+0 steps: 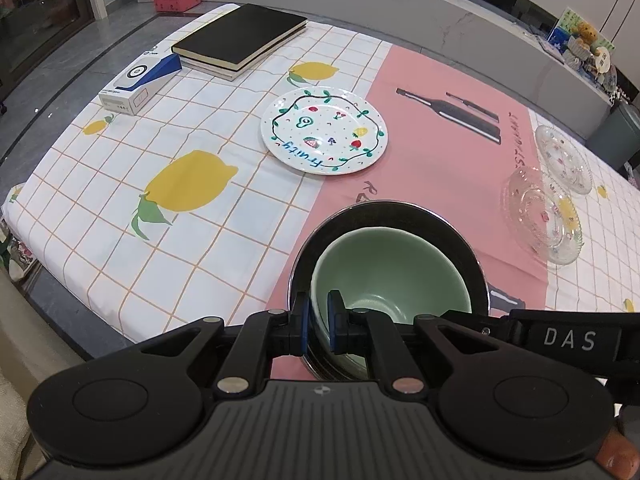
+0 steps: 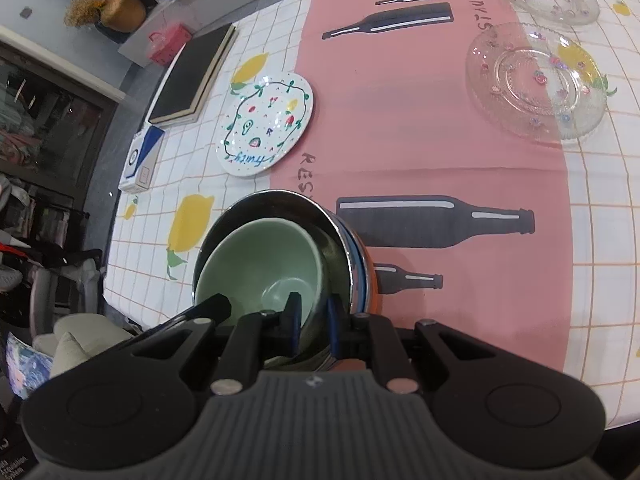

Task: Organize plates and bowls
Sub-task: 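Lower the green bowl into the blue steel bowl and open both grippers, then reach both grippers to the white floral plate rim, then close both grippers on the white floral plate rim, then lift the white floral plate and carry it beside the stacked bowls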

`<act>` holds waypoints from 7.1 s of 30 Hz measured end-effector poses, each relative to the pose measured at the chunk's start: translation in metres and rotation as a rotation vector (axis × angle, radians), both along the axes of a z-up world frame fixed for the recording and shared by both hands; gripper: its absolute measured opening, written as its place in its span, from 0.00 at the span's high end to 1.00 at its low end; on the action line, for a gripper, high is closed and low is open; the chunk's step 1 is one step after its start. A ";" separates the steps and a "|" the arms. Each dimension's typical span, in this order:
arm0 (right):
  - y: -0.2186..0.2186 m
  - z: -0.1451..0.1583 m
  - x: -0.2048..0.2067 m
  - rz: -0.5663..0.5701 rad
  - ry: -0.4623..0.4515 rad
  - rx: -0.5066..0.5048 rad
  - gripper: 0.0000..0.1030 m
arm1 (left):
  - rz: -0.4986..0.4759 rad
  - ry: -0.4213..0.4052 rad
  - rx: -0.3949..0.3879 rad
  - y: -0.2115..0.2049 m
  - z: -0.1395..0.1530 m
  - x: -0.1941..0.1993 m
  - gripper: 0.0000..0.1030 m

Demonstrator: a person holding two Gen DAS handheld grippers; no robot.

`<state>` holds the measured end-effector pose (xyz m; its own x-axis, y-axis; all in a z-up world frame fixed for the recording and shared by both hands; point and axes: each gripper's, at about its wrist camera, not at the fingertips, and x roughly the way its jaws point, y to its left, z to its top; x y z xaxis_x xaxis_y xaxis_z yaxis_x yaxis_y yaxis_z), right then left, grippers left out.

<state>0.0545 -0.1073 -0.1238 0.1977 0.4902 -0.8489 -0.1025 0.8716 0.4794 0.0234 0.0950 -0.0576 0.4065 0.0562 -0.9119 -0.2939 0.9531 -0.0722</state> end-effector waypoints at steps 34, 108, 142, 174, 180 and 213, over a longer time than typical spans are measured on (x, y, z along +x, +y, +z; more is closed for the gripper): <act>-0.001 0.040 -0.001 0.057 -0.138 -0.025 0.58 | -0.063 -0.100 0.035 0.015 0.038 0.009 0.72; 0.082 -0.081 0.196 0.111 -0.108 0.003 0.72 | 0.019 -0.298 -0.315 0.157 -0.090 0.143 0.80; 0.066 -0.079 0.191 0.039 -0.036 0.079 0.92 | 0.079 -0.286 -0.335 0.158 -0.079 0.129 0.86; -0.156 0.040 0.049 -0.168 -0.225 0.237 0.94 | -0.127 -0.405 -0.409 -0.011 0.045 0.038 0.86; -0.211 0.027 0.010 -0.232 -0.208 0.218 0.94 | -0.209 -0.355 -0.391 -0.062 0.033 0.019 0.86; -0.249 -0.085 -0.025 -0.316 -0.052 0.122 0.95 | -0.256 -0.091 -0.249 -0.127 -0.074 -0.001 0.86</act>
